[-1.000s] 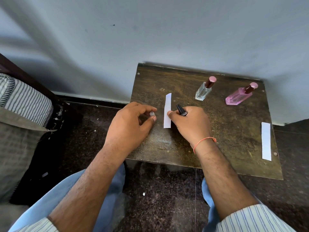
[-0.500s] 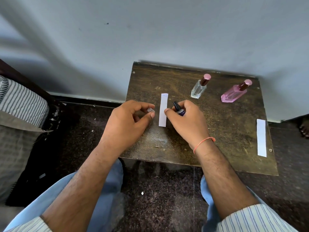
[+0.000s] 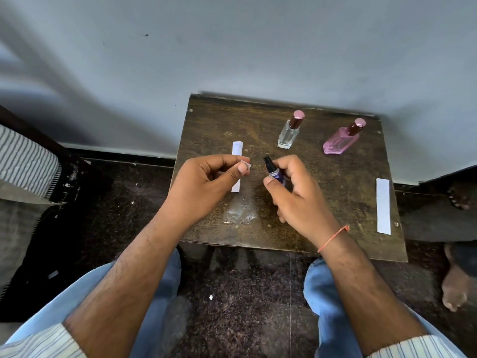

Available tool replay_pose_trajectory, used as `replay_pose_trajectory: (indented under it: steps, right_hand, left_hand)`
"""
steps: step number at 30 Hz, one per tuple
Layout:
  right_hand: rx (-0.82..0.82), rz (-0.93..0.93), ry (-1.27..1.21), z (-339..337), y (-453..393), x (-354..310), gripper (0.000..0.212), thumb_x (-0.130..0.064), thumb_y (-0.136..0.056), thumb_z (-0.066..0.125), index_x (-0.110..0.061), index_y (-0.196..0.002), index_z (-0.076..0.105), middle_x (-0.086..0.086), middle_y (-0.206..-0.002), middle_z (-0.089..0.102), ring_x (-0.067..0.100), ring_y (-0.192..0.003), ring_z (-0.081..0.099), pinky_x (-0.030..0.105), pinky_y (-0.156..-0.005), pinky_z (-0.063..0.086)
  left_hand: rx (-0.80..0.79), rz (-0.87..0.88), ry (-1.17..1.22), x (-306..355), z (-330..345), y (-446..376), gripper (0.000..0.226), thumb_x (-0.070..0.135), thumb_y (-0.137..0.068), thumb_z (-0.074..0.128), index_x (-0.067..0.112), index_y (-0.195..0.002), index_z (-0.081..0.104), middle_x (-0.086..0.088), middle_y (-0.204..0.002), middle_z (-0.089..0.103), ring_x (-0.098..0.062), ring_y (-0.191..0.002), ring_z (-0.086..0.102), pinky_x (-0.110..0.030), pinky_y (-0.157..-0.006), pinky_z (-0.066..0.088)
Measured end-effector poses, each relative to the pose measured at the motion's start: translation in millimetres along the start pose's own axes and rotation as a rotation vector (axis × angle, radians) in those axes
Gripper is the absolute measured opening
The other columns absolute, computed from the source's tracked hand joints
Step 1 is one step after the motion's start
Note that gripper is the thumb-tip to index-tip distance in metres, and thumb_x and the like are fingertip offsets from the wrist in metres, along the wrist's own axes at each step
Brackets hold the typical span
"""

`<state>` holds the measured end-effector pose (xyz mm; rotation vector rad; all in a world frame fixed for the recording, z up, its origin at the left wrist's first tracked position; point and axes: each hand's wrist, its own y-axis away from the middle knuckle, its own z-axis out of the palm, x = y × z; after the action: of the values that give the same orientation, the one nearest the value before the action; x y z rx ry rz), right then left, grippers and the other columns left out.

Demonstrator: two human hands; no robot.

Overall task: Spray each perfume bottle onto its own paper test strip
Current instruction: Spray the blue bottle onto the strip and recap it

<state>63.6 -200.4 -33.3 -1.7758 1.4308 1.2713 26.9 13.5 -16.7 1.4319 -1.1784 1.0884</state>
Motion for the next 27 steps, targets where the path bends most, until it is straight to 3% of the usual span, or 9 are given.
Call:
replay_pose_trajectory:
  steps: [2,5,8,10,13,16,18,21,27]
  right_hand:
    - [0.006,-0.054,-0.017,-5.0,3.8,1.9,0.018,-0.018,-0.104,0.072,-0.024,-0.119,0.064,0.001,-0.103,0.064,0.017,-0.078,0.071,0.035,-0.058,0.064]
    - [0.043,-0.178,0.033,-13.1,5.3,8.6,0.025,-0.017,-0.098,0.079,-0.021,-0.122,0.075,-0.010,-0.115,0.063,0.019,-0.099,0.072,0.046,-0.077,0.068]
    - [0.059,-0.222,0.104,-24.7,7.7,11.3,0.030,-0.016,-0.093,0.084,-0.021,-0.123,0.080,-0.010,-0.112,0.066,0.013,-0.105,0.070,0.033,-0.092,0.059]
    - [0.071,-0.240,0.133,-30.9,10.3,10.2,0.032,-0.014,-0.091,0.086,-0.019,-0.123,0.081,-0.007,-0.111,0.068,0.012,-0.105,0.070,0.023,-0.092,0.053]
    - [0.078,-0.256,0.132,-34.9,11.7,11.3,0.033,-0.015,-0.090,0.087,-0.019,-0.123,0.082,-0.006,-0.111,0.070,0.012,-0.105,0.071,0.022,-0.092,0.053]
    - [0.101,-0.270,0.130,-37.5,12.0,12.2,0.035,-0.015,-0.088,0.090,-0.019,-0.121,0.082,-0.007,-0.109,0.071,0.011,-0.103,0.072,0.022,-0.091,0.054]
    - [0.120,-0.264,0.111,-38.6,12.5,12.2,0.037,-0.015,-0.086,0.092,-0.020,-0.121,0.081,-0.010,-0.108,0.072,0.010,-0.100,0.073,0.022,-0.089,0.056]
    - [0.140,-0.256,0.076,-37.1,12.6,10.6,0.040,-0.016,-0.083,0.094,-0.022,-0.120,0.080,-0.014,-0.107,0.073,0.010,-0.100,0.074,0.021,-0.088,0.058]
    - [0.181,-0.285,0.043,-31.8,11.7,7.0,0.038,-0.013,-0.080,0.096,-0.023,-0.112,0.079,-0.012,-0.108,0.077,0.010,-0.099,0.075,0.025,-0.089,0.059]
  left_hand:
    - [-0.008,-0.002,-0.005,-0.7,6.3,-1.1,0.019,0.053,-0.093,0.073,0.045,-0.107,0.083,-0.036,-0.104,0.073,-0.028,-0.071,0.053,-0.042,-0.071,0.045]
    - [-0.005,-0.002,-0.006,-0.6,14.6,-2.9,0.014,0.044,-0.096,0.075,0.041,-0.106,0.084,-0.028,-0.098,0.077,-0.026,-0.070,0.054,-0.041,-0.070,0.047]
    - [-0.014,0.007,0.004,2.3,23.0,-3.2,0.013,0.036,-0.098,0.075,0.038,-0.106,0.084,-0.029,-0.087,0.073,-0.025,-0.068,0.052,-0.040,-0.069,0.045]
    - [-0.022,0.001,0.023,3.7,27.3,-2.5,0.015,0.038,-0.096,0.075,0.036,-0.107,0.085,-0.024,-0.081,0.072,-0.026,-0.069,0.052,-0.041,-0.069,0.045]
    - [-0.046,0.004,0.026,3.2,32.8,-2.4,0.020,0.041,-0.093,0.075,0.034,-0.109,0.085,-0.003,-0.078,0.079,-0.026,-0.069,0.055,-0.040,-0.069,0.049]
    - [-0.064,0.016,0.049,2.8,35.6,-3.0,0.020,0.040,-0.092,0.077,0.034,-0.109,0.086,-0.022,-0.088,0.077,-0.026,-0.069,0.053,-0.042,-0.067,0.047]
    - [-0.062,0.016,0.057,3.0,35.9,-3.6,0.020,0.037,-0.091,0.078,0.034,-0.108,0.086,-0.022,-0.086,0.077,-0.024,-0.069,0.052,-0.038,-0.066,0.046]
    - [-0.070,0.014,0.066,3.4,35.1,-3.1,0.022,0.033,-0.089,0.078,0.030,-0.110,0.084,0.000,-0.080,0.080,-0.016,-0.068,0.054,-0.026,-0.063,0.049]
    - [-0.073,0.029,0.029,2.5,31.7,-2.0,0.027,0.030,-0.089,0.075,0.024,-0.115,0.081,0.019,-0.069,0.075,-0.002,-0.059,0.056,-0.010,-0.056,0.045]
